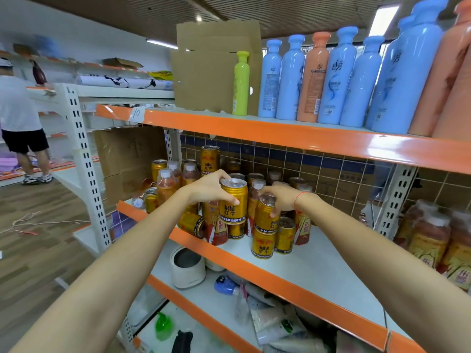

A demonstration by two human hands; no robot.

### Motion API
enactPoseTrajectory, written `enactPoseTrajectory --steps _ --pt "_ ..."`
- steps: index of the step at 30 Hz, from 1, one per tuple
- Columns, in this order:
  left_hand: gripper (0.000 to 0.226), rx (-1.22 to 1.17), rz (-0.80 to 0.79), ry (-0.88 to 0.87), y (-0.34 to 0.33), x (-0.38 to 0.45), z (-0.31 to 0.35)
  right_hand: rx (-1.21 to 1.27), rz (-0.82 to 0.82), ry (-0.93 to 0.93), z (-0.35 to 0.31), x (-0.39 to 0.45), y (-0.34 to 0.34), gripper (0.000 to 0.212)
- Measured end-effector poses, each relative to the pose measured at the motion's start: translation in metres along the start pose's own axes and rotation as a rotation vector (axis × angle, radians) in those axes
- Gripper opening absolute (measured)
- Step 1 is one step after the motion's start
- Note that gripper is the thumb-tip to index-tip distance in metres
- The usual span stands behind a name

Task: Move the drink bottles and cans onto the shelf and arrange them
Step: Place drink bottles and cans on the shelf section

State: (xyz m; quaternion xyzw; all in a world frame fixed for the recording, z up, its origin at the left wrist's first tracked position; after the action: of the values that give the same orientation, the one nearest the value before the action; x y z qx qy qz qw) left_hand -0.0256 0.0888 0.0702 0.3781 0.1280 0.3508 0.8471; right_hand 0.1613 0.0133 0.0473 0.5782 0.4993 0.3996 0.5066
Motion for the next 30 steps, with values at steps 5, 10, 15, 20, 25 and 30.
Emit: enactPoseTrajectory --steps 5,10,15,20,25,30 --pt "0.063 -0.004 -0.031 -0.012 -0.001 0.003 -0.003 0.043 0.073 -0.045 0.006 -0.005 0.001 0.069" --pt "0.063 0.024 -0.047 -0.035 -0.004 0.011 0.002 0.105 0.138 -0.116 0.027 -0.027 0.011 0.069" --pt "0.064 0.017 -0.101 -0.079 -0.031 0.021 0.023 0.141 0.189 -0.225 0.063 -0.073 0.022 0.072" --pt "0.064 0.065 -0.195 -0.180 -0.085 0.023 0.071 0.071 0.138 -0.370 0.105 -0.144 0.022 0.070" --pt "0.067 0.073 -0.314 -0.288 -0.159 0.024 0.132 0.089 0.046 -0.514 0.164 -0.236 0.010 0.054" --pt "0.069 0.020 -0.411 -0.361 -0.243 0.012 0.207 0.073 0.041 -0.651 0.229 -0.335 0.003 0.058"
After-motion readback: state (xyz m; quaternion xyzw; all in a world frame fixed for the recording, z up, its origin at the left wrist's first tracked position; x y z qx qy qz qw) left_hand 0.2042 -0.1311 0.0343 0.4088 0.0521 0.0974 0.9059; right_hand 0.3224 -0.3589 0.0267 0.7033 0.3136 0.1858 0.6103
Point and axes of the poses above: each hand's wrist, its own x-axis towards the middle knuckle, its own y-axis out of the back of the hand, z = x × y, the point moved 4 cm from there along x, towards the middle knuckle, and after that the axes turned 1 degree about z, right-handed, at the moved point
